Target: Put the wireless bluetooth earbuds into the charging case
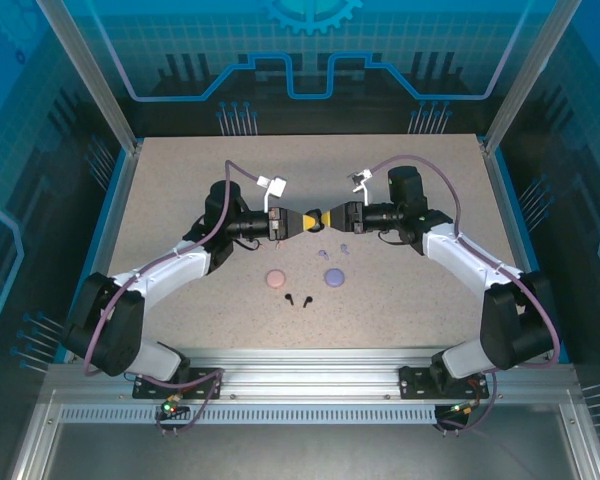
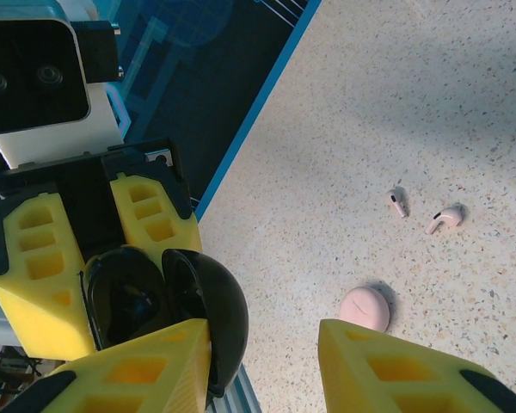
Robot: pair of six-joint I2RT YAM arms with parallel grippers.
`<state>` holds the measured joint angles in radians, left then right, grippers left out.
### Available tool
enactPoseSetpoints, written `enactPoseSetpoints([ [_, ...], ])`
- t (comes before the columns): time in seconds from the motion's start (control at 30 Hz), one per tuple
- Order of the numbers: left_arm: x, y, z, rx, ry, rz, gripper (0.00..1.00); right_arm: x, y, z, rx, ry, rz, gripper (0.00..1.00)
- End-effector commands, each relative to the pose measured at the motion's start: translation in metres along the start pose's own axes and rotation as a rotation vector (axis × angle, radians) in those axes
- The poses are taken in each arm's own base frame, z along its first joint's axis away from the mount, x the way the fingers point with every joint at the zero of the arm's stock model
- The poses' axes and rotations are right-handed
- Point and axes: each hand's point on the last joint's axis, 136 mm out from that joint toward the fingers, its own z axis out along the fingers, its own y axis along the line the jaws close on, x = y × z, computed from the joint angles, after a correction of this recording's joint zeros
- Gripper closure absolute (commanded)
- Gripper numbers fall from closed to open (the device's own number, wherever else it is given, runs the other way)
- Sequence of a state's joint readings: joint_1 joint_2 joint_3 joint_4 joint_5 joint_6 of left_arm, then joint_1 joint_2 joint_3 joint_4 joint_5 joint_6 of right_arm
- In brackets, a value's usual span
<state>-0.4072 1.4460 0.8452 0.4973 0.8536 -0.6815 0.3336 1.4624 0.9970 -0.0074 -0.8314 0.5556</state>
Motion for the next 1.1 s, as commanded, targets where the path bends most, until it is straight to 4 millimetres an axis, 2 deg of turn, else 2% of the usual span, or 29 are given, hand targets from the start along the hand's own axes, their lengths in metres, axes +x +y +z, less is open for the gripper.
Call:
enactPoseSetpoints([
  [0.0, -0.013, -0.016, 0.004, 0.038, -0.011, 0.052, 1.0, 0.007, 0.005, 0.001, -0.012, 0.026, -0.014, 0.62],
  [0.67, -0.018, -0.012, 0.006, 0.02, -0.017, 0.053, 1.0, 0.02, 0.002, 0.0, -0.004, 0.043, -0.009, 0.64],
  [1.07, -0.015, -0.013, 0.008, 0.027, -0.013, 0.051, 1.0, 0.008, 0.008, 0.014, 0.009, 0.059, -0.021, 0.7],
])
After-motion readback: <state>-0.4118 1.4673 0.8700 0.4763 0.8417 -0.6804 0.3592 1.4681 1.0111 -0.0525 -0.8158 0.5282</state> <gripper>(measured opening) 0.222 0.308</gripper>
